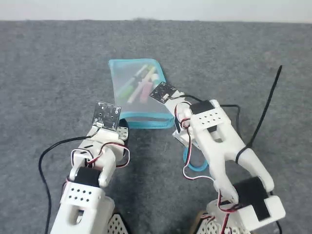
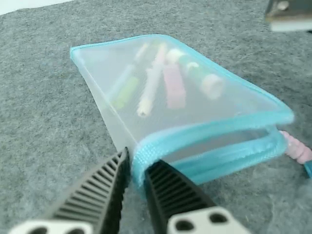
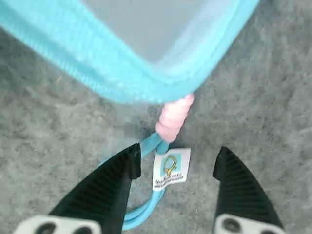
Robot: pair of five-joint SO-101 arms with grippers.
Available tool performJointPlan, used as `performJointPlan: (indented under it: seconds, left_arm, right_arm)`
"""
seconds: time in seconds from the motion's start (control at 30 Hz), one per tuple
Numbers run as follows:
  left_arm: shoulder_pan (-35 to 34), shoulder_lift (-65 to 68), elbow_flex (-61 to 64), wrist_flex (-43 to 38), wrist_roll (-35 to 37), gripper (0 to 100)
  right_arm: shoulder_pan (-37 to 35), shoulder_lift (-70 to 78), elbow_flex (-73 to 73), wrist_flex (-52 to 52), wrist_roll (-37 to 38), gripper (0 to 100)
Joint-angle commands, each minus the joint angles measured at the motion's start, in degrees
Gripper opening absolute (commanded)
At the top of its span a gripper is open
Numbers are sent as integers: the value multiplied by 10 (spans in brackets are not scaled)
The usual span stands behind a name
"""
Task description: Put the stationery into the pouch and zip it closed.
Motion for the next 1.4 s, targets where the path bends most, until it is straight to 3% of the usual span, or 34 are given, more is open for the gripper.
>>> performJointPlan:
  seconds: [0.0, 0.17, 0.57, 0.8, 1.03, 1.37]
  left_arm:
    - [-2, -10, -29, 4, -2, 11]
    - [-2, -10, -29, 4, -3, 11]
    - [-2, -10, -29, 4, -3, 11]
    - [-2, -10, -29, 4, -3, 11]
    - [-2, -10, -29, 4, -2, 11]
    - [0, -4, -33, 5, -3, 9]
  right_arm:
    - [-6, -32, -37, -12, -12, 224]
    - [-6, -15, -42, -58, -25, 224]
    - [-13, 169, -137, -60, -29, 217]
    - [19, 179, -139, -75, -37, 0]
    - [33, 49, -135, -16, -65, 6]
    - [-102, -124, -138, 87, -65, 6]
